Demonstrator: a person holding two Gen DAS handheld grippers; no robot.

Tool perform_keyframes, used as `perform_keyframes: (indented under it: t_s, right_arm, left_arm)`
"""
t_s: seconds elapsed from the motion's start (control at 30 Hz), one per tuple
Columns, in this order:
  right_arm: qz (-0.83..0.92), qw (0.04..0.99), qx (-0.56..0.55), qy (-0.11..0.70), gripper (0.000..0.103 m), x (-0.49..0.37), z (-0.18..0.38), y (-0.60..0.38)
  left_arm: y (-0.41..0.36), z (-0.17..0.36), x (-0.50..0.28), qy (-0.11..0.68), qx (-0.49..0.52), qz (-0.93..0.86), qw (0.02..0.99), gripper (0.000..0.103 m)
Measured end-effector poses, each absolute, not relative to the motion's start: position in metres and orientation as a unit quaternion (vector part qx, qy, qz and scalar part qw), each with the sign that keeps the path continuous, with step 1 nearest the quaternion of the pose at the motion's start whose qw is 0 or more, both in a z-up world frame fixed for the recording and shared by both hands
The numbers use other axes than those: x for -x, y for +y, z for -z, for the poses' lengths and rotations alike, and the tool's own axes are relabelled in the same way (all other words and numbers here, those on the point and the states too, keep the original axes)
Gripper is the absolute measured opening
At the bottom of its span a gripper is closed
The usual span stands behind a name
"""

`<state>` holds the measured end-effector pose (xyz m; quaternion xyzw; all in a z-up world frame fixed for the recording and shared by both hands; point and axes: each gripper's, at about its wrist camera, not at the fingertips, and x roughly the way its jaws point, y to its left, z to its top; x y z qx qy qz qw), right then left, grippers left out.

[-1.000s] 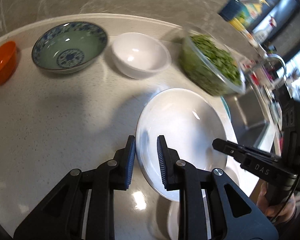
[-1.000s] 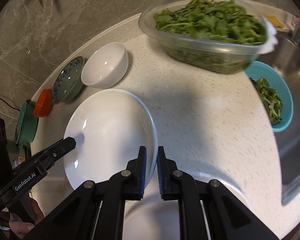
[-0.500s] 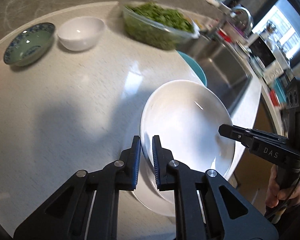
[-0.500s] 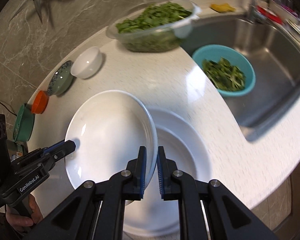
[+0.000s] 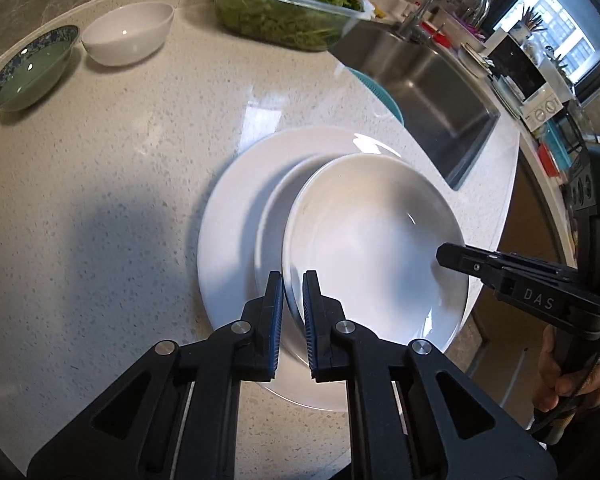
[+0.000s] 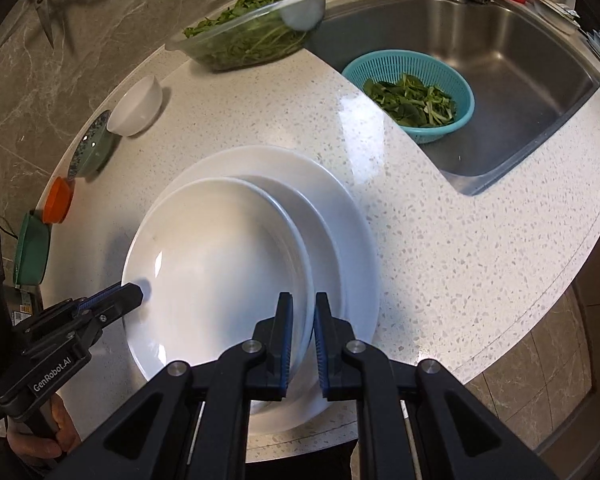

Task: Organize plates and bowls
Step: 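Carry the white deep dish and lower it onto the plate stack, open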

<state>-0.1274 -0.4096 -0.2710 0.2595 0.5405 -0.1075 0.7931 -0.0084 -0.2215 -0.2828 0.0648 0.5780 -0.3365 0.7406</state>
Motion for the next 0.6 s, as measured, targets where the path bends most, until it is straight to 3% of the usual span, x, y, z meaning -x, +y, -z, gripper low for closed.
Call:
perform_keyframes:
  t_s: [0.6]
  right_arm:
    - [0.105,0.788,-0.267,0.544,0.012,0.126,0.280,-0.414]
  left_arm:
    - [-0.224,0.294,-0.005,0.601,-0.041,0.335,0.725,0.012]
